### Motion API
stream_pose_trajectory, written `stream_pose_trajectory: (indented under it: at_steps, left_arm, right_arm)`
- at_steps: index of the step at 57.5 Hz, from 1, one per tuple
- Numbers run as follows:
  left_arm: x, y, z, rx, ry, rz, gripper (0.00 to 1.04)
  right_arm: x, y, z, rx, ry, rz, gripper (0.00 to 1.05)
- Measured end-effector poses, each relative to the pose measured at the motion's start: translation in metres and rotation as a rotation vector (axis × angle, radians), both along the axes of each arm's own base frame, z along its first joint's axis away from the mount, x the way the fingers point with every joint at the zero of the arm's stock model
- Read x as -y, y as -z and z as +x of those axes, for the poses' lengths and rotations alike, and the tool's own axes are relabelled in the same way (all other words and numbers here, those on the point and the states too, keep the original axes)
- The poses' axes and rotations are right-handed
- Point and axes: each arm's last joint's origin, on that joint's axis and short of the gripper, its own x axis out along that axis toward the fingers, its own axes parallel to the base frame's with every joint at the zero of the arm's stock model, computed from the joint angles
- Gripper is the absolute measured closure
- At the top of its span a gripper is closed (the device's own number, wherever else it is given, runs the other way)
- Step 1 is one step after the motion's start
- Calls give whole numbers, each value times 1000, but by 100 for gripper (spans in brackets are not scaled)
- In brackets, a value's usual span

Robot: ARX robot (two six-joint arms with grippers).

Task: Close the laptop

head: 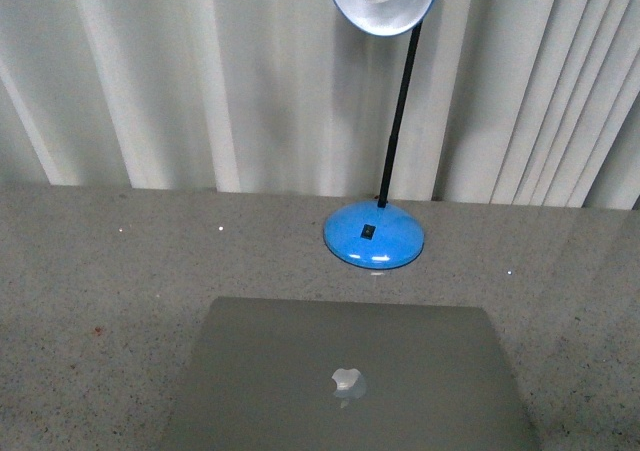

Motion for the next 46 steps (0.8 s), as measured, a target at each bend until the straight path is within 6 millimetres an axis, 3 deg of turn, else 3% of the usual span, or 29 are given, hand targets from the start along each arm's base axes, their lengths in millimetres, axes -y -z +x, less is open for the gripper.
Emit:
stream_pose_trajectory:
  at_steps: [18, 21, 46]
  left_arm:
    - [0, 0, -6, 21, 0, -1, 101]
    - [0, 0, -6, 21, 0, 0, 94]
    - [0, 0, -6, 21, 0, 0, 15]
  right_arm:
    - [0, -1, -5, 24, 2, 0, 102]
    - [0, -1, -5, 24, 2, 0, 97]
    - [0, -1, -5, 24, 2, 0, 20]
